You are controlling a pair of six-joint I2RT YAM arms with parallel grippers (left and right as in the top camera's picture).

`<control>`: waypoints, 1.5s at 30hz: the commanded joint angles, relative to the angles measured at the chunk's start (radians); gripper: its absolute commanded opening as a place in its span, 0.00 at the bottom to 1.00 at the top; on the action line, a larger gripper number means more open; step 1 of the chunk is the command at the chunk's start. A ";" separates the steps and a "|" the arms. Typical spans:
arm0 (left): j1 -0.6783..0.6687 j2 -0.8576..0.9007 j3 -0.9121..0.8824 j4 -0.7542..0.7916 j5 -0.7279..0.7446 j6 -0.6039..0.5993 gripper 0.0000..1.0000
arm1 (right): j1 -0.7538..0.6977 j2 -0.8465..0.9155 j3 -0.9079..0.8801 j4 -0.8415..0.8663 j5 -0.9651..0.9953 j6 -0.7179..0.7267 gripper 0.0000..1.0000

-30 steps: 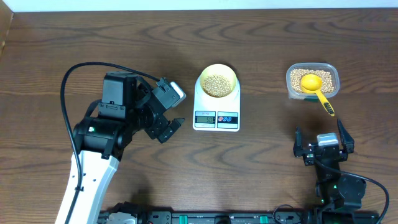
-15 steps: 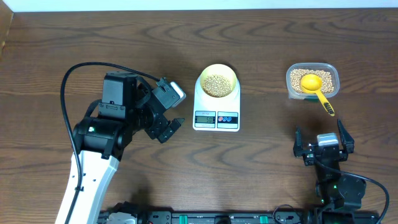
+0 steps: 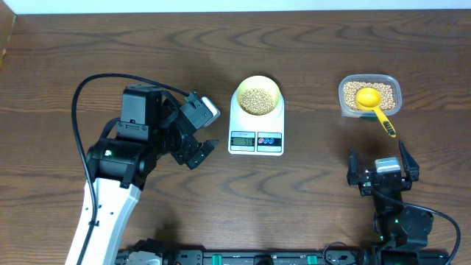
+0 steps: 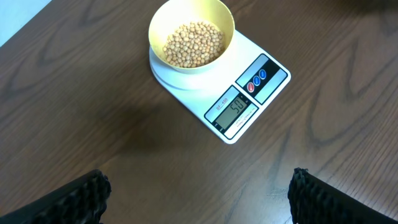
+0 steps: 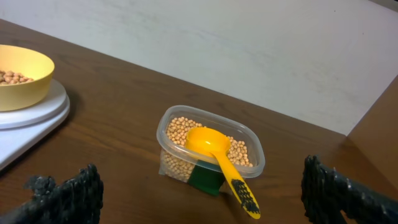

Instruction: Scoop item into bowl and weigh 50g on scale

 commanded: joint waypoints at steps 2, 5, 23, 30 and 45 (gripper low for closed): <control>0.005 -0.011 -0.007 -0.002 0.010 0.006 0.94 | 0.006 -0.005 -0.002 -0.004 0.000 0.018 0.99; 0.005 -0.011 -0.007 -0.002 0.010 0.006 0.94 | 0.006 -0.005 -0.002 -0.004 0.000 0.018 0.99; 0.005 -0.013 -0.007 -0.023 0.009 -0.004 0.94 | 0.006 -0.005 -0.002 -0.004 -0.001 0.018 0.99; 0.005 -0.109 -0.016 -0.005 -0.052 -0.011 0.94 | 0.006 -0.005 -0.002 -0.004 0.000 0.018 0.99; 0.005 -0.609 -0.547 0.619 -0.472 -0.631 0.94 | 0.006 -0.005 -0.002 -0.004 0.000 0.018 0.99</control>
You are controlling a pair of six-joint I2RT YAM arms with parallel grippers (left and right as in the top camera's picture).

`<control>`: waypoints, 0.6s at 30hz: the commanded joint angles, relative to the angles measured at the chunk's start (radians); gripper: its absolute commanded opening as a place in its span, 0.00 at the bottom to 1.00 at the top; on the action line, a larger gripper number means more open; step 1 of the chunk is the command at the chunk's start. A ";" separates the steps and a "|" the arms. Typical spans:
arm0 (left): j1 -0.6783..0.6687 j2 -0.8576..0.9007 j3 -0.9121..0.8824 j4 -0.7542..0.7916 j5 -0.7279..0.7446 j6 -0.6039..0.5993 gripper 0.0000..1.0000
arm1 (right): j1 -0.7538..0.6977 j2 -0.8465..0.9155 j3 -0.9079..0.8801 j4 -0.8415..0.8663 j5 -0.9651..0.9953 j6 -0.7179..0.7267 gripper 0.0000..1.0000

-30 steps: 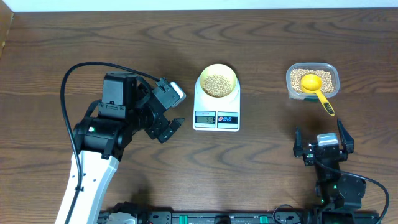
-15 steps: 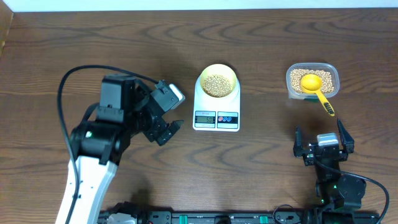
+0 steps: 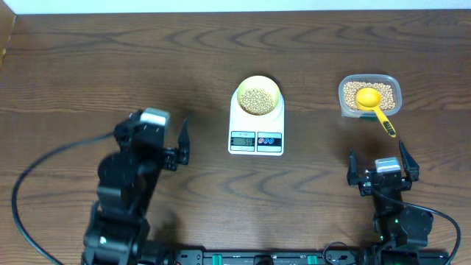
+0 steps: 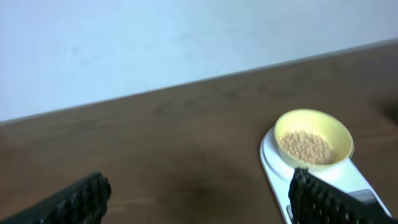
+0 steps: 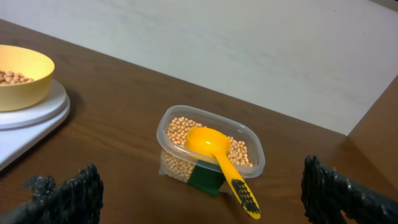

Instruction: Scoop item into bowl and weigh 50g on scale

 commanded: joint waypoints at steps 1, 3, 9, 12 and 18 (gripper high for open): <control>0.005 -0.091 -0.109 0.063 -0.062 -0.095 0.94 | 0.006 -0.005 -0.002 -0.004 0.000 0.016 0.99; 0.005 -0.145 -0.174 0.102 -0.062 -0.097 0.94 | 0.006 -0.005 -0.002 -0.004 0.000 0.016 0.99; 0.006 -0.301 -0.325 0.153 -0.063 -0.096 0.94 | 0.006 -0.005 -0.002 -0.004 0.000 0.016 0.99; 0.016 -0.369 -0.380 0.161 -0.072 -0.095 0.94 | 0.006 -0.005 -0.002 -0.004 0.000 0.016 0.99; 0.091 -0.469 -0.467 0.166 -0.067 -0.096 0.94 | 0.006 -0.005 -0.002 -0.004 0.000 0.016 0.99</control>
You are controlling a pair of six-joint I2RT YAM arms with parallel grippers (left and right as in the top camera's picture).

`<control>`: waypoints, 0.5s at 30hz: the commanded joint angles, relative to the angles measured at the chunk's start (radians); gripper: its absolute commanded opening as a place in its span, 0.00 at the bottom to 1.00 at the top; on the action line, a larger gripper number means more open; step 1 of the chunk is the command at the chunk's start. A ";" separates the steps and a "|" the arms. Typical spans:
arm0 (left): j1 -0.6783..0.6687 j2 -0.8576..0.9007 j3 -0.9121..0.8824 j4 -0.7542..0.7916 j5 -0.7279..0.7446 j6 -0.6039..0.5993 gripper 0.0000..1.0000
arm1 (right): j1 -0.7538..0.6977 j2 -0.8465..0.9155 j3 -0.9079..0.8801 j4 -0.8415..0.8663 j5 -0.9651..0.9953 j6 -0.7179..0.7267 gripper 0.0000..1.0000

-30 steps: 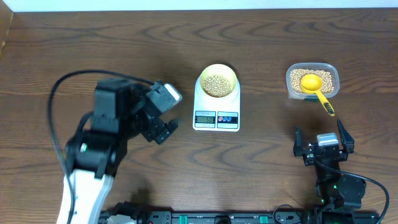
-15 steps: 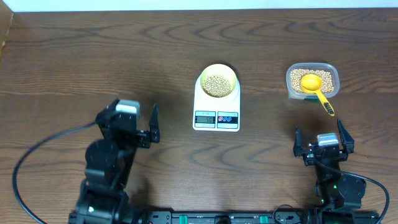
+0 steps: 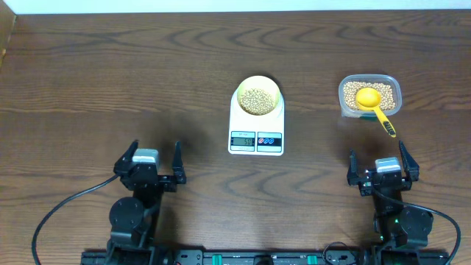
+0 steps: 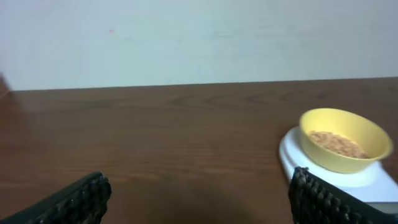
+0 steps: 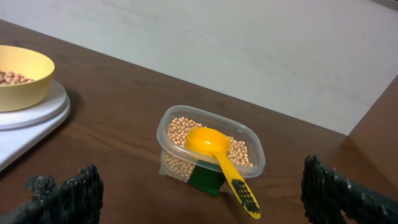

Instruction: Scoop item into bowl and weigh 50g on scale

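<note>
A yellow bowl (image 3: 257, 98) of beans stands on the white scale (image 3: 256, 140) at the table's middle; the bowl (image 4: 344, 140) also shows at the right of the left wrist view. A clear tub of beans (image 3: 369, 94) sits at the right, with the yellow scoop (image 3: 374, 107) resting in it, handle toward the front. The tub (image 5: 210, 149) and scoop (image 5: 221, 160) lie ahead of my right gripper (image 3: 383, 165), which is open and empty near the front edge. My left gripper (image 3: 150, 163) is open and empty at the front left, well away from the scale.
The dark wooden table (image 3: 110, 66) runs to a pale wall at the back. A black cable (image 3: 59, 210) trails from the left arm's base at the front left.
My left arm has drawn back toward the front edge and now sits low at its base, gripper level and facing the back wall. The right arm, bowl, scale and scoop are unchanged.
First my left gripper hung open beside the scale's left side, looking down on the bowl. Then it stood further left and back from the scale. Now it rests at the front left. The right gripper stayed open at the front right throughout, with the scoop in the tub.
</note>
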 commanded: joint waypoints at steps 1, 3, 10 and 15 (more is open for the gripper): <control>0.039 -0.060 -0.047 0.012 -0.006 -0.008 0.94 | 0.006 -0.005 -0.002 -0.003 0.000 0.015 0.99; 0.054 -0.101 -0.077 0.013 0.008 -0.008 0.94 | 0.006 -0.005 -0.002 -0.003 0.000 0.015 0.99; 0.072 -0.171 -0.149 0.016 0.013 -0.008 0.94 | 0.006 -0.005 -0.002 -0.003 0.000 0.015 0.99; 0.073 -0.171 -0.195 0.007 0.013 -0.008 0.94 | 0.006 -0.005 -0.002 -0.003 0.000 0.015 0.99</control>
